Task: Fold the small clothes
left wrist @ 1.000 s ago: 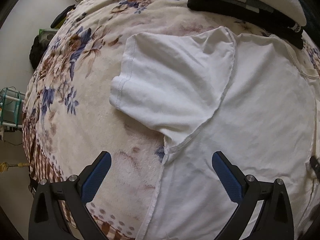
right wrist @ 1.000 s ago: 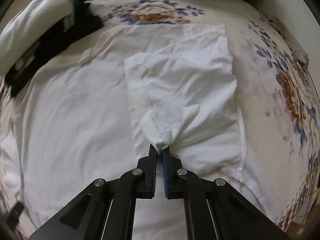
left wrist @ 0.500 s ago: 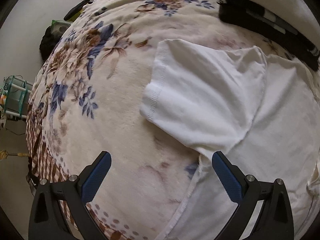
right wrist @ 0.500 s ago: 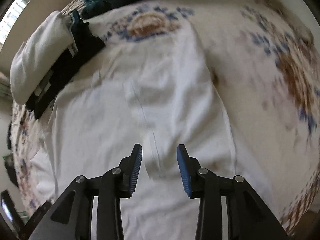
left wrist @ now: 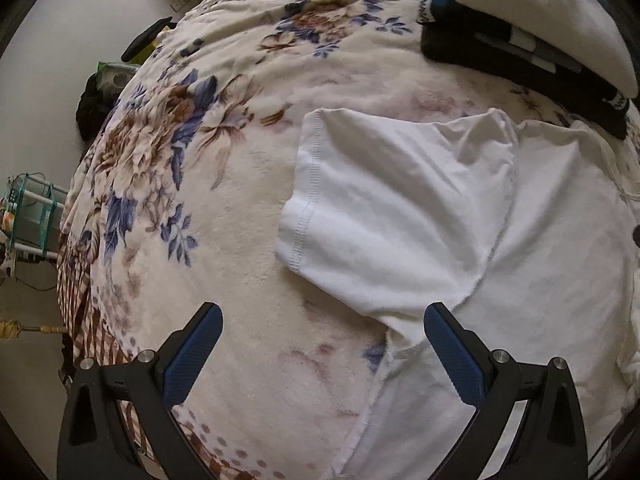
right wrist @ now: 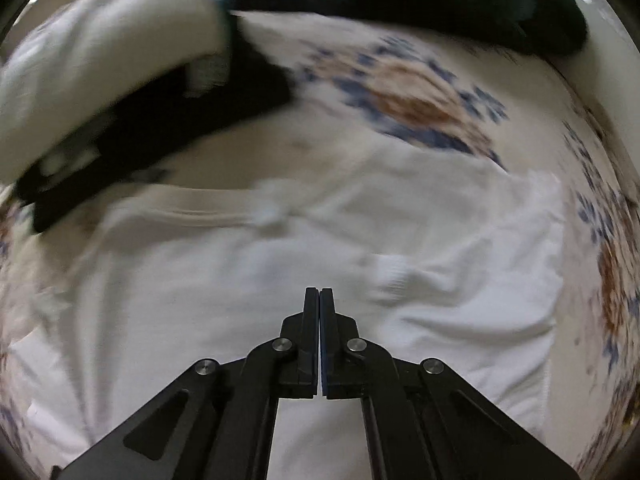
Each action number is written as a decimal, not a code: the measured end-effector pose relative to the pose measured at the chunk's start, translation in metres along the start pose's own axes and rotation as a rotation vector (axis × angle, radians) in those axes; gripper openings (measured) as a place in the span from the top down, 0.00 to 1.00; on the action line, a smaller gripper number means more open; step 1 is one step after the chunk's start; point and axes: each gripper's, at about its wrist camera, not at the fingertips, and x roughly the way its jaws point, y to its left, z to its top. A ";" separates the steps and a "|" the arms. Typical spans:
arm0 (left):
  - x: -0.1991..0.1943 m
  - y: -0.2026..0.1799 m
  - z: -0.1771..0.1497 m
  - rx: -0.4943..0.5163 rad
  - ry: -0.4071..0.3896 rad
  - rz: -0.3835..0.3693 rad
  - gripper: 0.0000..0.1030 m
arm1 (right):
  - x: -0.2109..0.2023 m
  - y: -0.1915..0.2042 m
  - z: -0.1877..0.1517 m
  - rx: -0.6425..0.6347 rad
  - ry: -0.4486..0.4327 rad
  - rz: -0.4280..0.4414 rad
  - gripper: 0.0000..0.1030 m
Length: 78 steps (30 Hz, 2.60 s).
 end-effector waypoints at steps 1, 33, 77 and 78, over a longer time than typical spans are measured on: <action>-0.003 -0.004 0.001 0.006 -0.002 -0.011 0.00 | 0.000 0.001 0.002 0.013 0.029 0.025 1.00; -0.034 -0.292 0.062 0.679 -0.158 -0.380 1.00 | 0.006 -0.188 -0.132 0.863 0.154 0.376 0.90; -0.051 -0.191 0.060 0.308 -0.116 -0.628 0.09 | -0.036 -0.143 -0.122 0.533 0.212 0.250 0.31; -0.051 -0.170 0.056 0.248 -0.126 -0.609 0.09 | -0.040 -0.138 -0.119 0.491 0.210 0.220 0.28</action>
